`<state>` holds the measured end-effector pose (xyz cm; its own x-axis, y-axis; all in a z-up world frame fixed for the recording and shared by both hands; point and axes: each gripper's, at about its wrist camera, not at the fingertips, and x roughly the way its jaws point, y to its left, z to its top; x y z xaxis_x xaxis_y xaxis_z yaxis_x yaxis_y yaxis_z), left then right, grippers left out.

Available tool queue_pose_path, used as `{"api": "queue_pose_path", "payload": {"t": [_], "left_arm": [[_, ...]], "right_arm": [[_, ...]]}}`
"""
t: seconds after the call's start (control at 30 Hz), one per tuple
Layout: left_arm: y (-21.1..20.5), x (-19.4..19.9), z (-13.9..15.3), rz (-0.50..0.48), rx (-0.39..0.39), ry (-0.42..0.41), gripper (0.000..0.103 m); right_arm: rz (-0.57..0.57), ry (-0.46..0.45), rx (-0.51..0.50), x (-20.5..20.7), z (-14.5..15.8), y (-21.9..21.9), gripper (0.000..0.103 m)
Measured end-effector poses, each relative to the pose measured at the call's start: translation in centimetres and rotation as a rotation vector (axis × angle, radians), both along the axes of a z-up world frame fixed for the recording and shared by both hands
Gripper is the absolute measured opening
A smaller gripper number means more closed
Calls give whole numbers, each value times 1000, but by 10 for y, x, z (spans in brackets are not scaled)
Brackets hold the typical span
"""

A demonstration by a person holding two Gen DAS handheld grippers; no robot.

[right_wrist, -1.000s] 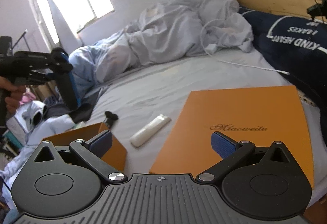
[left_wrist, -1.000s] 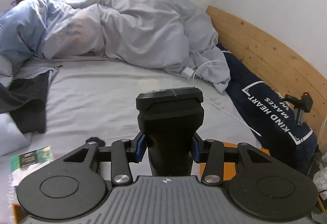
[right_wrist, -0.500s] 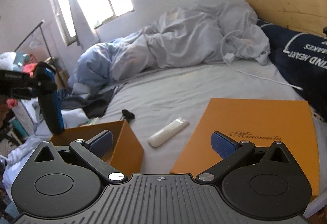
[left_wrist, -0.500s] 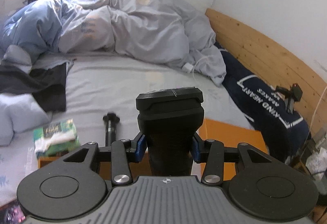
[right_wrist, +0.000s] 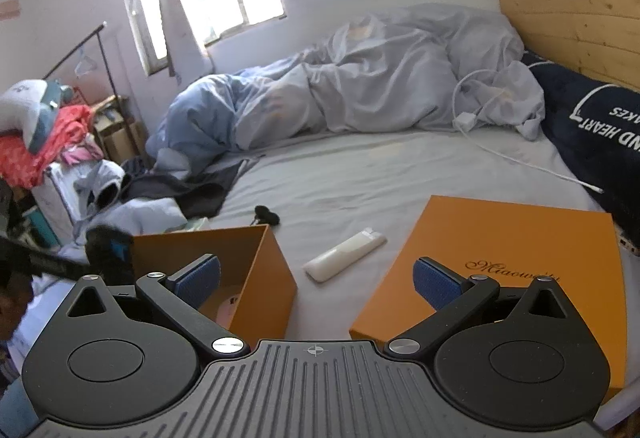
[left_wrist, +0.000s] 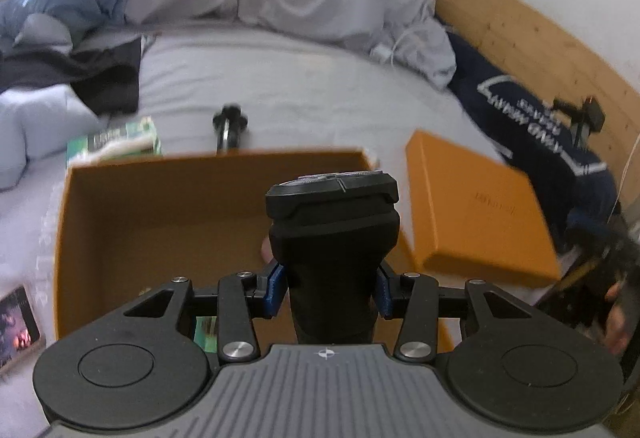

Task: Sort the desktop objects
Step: 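Lower the shaver into the cardboard box and open the left tool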

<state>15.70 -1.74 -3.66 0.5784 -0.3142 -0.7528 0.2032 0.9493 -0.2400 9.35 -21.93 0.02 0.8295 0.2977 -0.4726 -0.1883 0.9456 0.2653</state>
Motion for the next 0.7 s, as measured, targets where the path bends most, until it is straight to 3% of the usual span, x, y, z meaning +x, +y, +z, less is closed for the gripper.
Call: {"api": "queue_pose_path", "payload": {"t": [0.37, 0.7], "left_arm": [[0, -12, -46, -28, 67, 107, 44], [0, -19, -70, -32, 96, 146, 44]], "right_arm": [[14, 11, -15, -3, -3, 6, 103], [23, 30, -21, -4, -12, 10, 103]]}}
